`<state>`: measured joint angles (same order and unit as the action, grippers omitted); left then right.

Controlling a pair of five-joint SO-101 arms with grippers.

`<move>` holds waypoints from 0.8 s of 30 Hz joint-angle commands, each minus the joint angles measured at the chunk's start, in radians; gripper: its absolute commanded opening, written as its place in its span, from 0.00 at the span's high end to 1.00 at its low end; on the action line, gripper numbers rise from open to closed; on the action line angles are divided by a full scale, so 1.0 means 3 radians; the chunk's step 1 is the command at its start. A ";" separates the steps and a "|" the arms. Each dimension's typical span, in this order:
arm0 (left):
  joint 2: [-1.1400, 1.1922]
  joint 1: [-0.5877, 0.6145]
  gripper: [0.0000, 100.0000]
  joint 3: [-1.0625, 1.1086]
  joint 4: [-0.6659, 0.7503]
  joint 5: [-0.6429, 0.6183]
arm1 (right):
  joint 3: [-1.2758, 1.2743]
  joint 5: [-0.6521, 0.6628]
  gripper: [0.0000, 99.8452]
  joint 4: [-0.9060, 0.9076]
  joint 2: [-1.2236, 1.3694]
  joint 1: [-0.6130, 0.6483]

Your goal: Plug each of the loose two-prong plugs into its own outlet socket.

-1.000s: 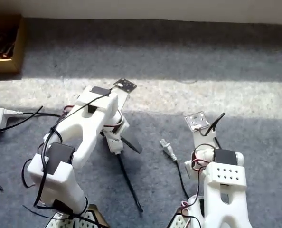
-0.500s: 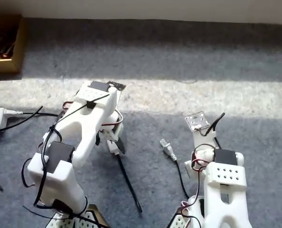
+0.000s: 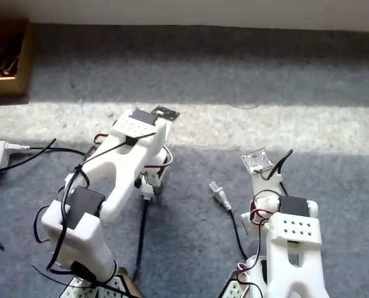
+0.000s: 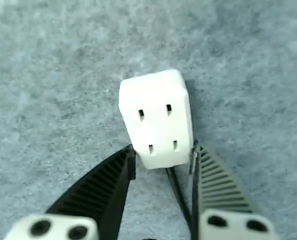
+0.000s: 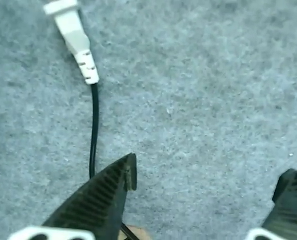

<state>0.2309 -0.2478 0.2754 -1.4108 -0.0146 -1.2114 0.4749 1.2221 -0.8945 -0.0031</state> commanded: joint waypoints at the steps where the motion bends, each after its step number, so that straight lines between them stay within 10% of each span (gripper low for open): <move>1: -0.0018 -0.0064 0.85 0.0023 0.0020 0.0051 | 0.0018 0.0041 0.59 -0.0043 -0.0049 -0.0013; 9: 0.0534 0.0161 0.68 -0.0003 0.0363 0.0609 | 0.0018 0.0041 0.59 -0.0038 -0.0049 -0.0013; 24: 0.0734 0.0591 0.81 -0.1281 -0.0261 0.1355 | 0.0018 0.0041 0.59 -0.0049 -0.0049 -0.0008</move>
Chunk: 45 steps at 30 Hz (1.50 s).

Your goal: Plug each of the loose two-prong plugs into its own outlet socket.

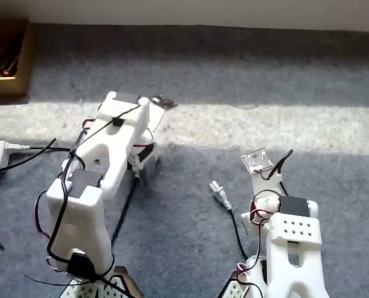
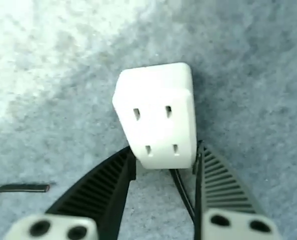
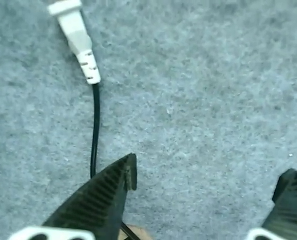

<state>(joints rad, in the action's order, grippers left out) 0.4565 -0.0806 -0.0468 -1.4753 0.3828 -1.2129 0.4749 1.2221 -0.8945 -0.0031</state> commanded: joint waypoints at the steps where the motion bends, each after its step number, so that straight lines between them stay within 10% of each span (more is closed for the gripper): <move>1: -0.0013 0.0028 0.81 -0.0222 -0.0046 0.0031 | 0.0023 0.0041 0.59 -0.0049 -0.0049 -0.0008; 32: -0.0008 -0.0171 0.60 -0.0212 0.0302 0.0358 | 0.0023 0.0041 0.59 -0.0043 -0.0049 -0.0008; 40: 0.0054 -0.0187 0.87 -0.0217 0.0286 0.0378 | 0.0023 0.0041 0.59 -0.0038 -0.0049 -0.0008; 45: 0.0263 -0.0192 0.88 -0.0243 0.0240 0.0629 | 0.0023 0.0041 0.59 -0.0033 -0.0049 -0.0013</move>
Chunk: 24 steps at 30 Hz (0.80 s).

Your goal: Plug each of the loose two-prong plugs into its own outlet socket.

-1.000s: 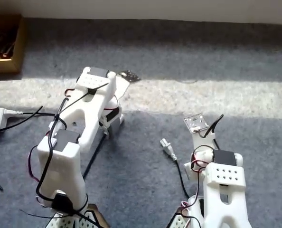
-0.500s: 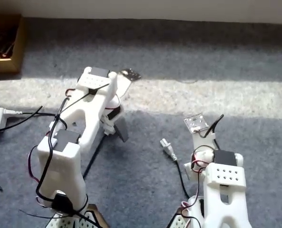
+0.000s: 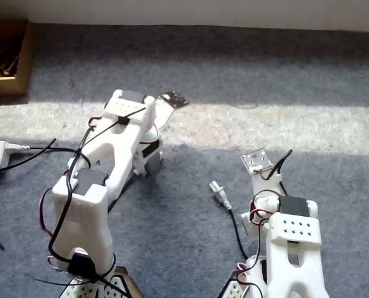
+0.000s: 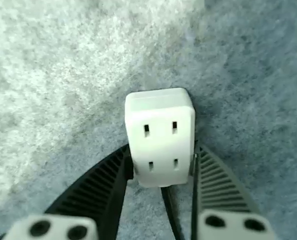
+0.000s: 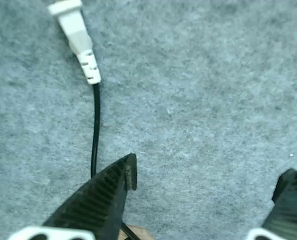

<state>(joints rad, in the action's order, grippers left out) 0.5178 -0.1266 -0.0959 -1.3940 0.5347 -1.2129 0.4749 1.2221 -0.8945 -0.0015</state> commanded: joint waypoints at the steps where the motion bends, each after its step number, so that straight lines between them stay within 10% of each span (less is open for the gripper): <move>1: 0.0084 -0.0054 0.88 -0.0090 -0.0036 0.0159 | 0.0023 0.0041 0.59 -0.0033 -0.0049 -0.0018; 16: -0.0361 -0.0545 0.91 -0.0130 -0.0926 0.1831 | 0.0038 0.0026 0.59 -0.0049 -0.0049 -0.0202; 24: -0.0647 -0.0565 0.91 0.1071 0.0051 0.2087 | 0.0054 0.0015 0.59 -0.0049 -0.0049 -0.0335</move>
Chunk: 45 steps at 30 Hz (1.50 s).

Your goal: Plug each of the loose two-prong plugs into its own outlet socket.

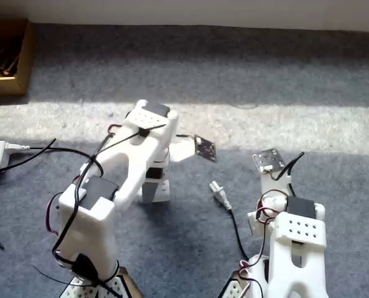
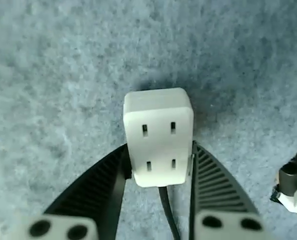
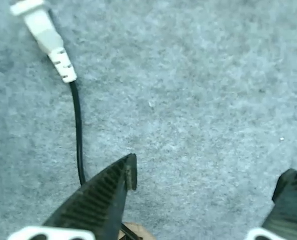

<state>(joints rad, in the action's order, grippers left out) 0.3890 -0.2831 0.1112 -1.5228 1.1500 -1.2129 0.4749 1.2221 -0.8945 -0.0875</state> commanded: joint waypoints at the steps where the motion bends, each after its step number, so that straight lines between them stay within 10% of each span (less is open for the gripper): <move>1: -0.0243 -0.0043 0.91 0.0524 0.0629 0.0041 | 0.0054 0.0010 0.59 -0.0054 -0.0049 -0.0049; 6: -0.0412 -0.0038 0.88 0.0852 0.1105 0.0005 | 0.0054 0.0010 0.59 -0.0054 -0.0049 -0.0043; 14: -0.0969 -0.0013 0.43 0.0852 0.0875 -0.0128 | 0.0049 0.0010 0.59 -0.0054 -0.0049 -0.0003; 25: -0.2053 0.0371 0.53 0.0852 0.0409 -0.0179 | 0.0054 0.0015 0.59 -0.0054 -0.0049 0.0202; 35: -0.2560 0.1675 0.58 0.1905 0.0399 -0.2731 | 0.0892 -0.0312 0.59 -0.0018 0.0335 0.1010; 45: -0.3163 0.1834 0.57 0.3076 0.1314 -0.2885 | 0.1399 -0.0450 0.59 -0.0243 0.1665 0.1818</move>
<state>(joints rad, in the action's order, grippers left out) -0.4856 0.2524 1.0088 -1.1500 0.2938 -0.8554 0.3491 1.1730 -0.4618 0.4342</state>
